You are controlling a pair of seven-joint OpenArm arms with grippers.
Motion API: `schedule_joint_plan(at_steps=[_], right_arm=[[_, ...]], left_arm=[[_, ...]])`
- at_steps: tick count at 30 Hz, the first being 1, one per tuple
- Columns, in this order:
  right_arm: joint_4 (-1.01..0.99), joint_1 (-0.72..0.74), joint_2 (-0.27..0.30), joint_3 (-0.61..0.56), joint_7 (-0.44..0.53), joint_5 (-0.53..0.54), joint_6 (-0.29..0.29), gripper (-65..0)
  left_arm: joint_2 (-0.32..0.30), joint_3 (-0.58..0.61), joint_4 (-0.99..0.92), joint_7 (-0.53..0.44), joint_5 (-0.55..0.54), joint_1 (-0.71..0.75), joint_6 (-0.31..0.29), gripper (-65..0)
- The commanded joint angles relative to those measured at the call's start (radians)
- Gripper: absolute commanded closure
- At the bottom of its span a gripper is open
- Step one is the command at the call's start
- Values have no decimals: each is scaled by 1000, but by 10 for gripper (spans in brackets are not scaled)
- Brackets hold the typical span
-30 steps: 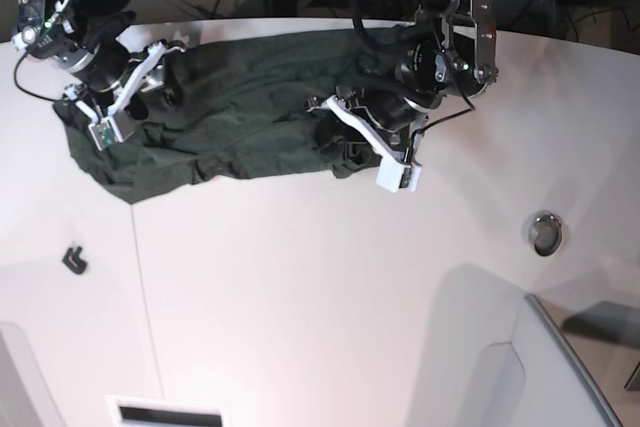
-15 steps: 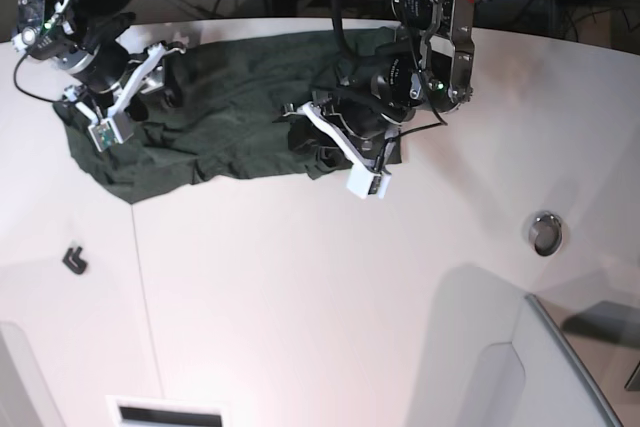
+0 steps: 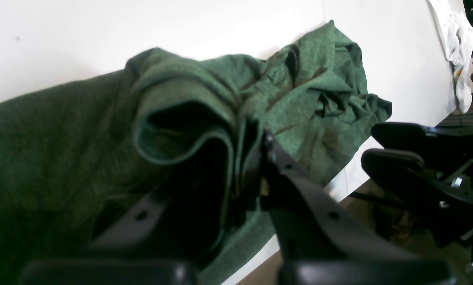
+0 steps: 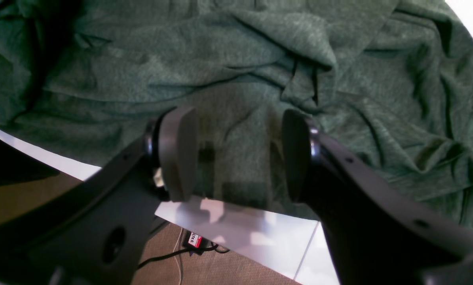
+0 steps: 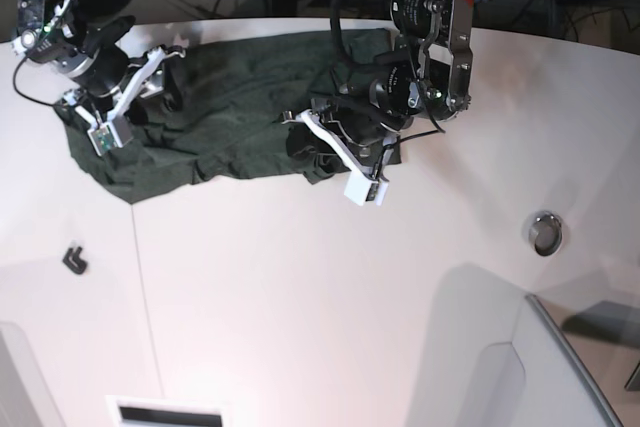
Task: Layout the t-shirt on the table in an organized manner, then fold the t-shirt properly
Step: 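Fold the strip end with the left gripper toward the right gripper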
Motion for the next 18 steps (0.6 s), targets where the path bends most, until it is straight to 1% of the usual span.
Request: schedule_joint_plan(at_steps=[1, 7, 11, 16, 18], right_arm=[[14, 7, 6, 4, 18, 13, 6, -318], [14, 9, 6, 4, 17, 13, 6, -318], [14, 9, 6, 4, 17, 13, 6, -318], [14, 9, 6, 4, 17, 13, 6, -318], [14, 9, 6, 4, 17, 13, 6, -318]], left_arm=[[8, 3, 17, -16, -18, -9, -4, 0], [8, 4, 17, -12, -18, -9, -4, 0], [4, 58, 17, -12, -15, -9, -4, 0], [5, 69, 16, -12, -15, -9, -3, 0], [5, 70, 16, -12, -15, -11, 14, 0]])
